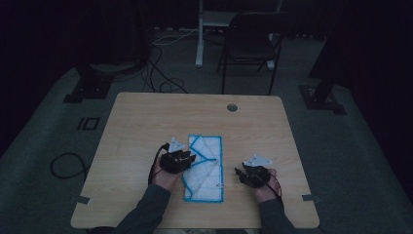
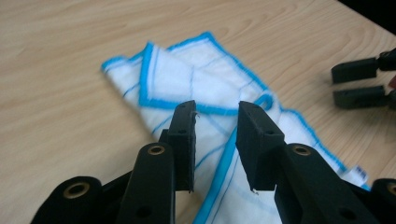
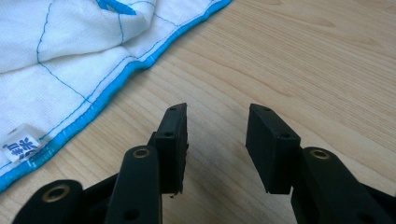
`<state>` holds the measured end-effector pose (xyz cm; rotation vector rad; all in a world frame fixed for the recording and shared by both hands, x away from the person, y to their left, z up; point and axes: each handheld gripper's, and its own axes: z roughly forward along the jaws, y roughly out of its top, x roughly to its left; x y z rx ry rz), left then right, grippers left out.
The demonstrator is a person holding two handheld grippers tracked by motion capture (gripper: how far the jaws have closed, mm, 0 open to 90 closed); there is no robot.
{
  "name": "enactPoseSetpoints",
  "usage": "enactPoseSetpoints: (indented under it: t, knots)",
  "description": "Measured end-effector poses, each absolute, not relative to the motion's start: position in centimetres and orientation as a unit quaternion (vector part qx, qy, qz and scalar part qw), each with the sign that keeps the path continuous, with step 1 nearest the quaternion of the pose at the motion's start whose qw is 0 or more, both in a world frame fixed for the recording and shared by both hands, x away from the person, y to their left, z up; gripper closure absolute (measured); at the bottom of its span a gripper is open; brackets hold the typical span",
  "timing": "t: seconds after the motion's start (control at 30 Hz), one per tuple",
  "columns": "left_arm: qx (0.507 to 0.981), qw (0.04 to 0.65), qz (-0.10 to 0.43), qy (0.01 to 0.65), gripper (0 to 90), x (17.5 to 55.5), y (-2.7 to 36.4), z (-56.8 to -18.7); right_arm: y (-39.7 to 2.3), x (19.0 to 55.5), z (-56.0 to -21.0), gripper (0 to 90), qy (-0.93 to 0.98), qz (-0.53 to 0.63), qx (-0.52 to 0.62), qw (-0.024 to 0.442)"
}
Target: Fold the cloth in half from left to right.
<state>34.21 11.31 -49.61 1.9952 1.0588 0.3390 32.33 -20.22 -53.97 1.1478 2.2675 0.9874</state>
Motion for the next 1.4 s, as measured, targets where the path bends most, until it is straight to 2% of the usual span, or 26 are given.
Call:
enactPoseSetpoints:
  t: [0.67,0.73,0.83,0.9,1.4]
  knots:
    - [0.783,0.395,0.092,0.472,62.0,31.6,13.9,-53.1,-20.2,32.3,-54.0,57.6,0.814,0.353,0.413,0.207]
    - [0.785,0.396,0.084,0.469,65.3,31.5,13.8,-53.2,-20.2,32.4,-54.0,57.6,0.813,0.353,0.413,0.207]
    - [0.789,0.401,0.078,0.460,81.9,31.4,13.6,-53.2,-20.2,32.4,-54.0,57.4,0.813,0.353,0.413,0.208]
    - [0.792,0.402,0.078,0.453,88.4,31.3,13.5,-53.1,-20.3,32.3,-54.0,57.4,0.813,0.354,0.413,0.208]
    - [0.799,0.446,0.088,0.394,89.3,29.5,11.8,-50.3,-20.3,32.3,-54.0,57.3,0.813,0.354,0.413,0.209]
